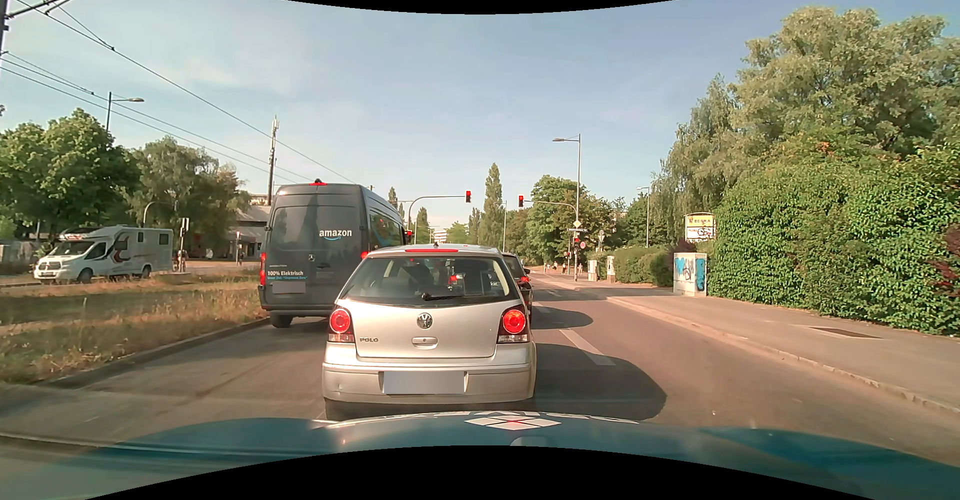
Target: Follow the waypoints while adhering to traffic rules and regulations
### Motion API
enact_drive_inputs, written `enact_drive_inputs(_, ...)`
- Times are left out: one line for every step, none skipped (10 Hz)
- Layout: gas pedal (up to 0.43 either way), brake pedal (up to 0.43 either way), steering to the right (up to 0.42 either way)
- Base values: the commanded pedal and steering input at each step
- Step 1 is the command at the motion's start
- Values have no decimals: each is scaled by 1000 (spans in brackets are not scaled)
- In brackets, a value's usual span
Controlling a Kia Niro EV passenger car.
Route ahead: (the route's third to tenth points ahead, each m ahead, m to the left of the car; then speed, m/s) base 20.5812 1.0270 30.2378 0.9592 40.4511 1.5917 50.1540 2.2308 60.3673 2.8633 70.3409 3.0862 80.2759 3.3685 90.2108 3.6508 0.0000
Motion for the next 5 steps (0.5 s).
enact_drive_inputs(0, 256, 2)
enact_drive_inputs(0, 256, 2)
enact_drive_inputs(0, 250, 2)
enact_drive_inputs(0, 256, 2)
enact_drive_inputs(0, 256, 2)
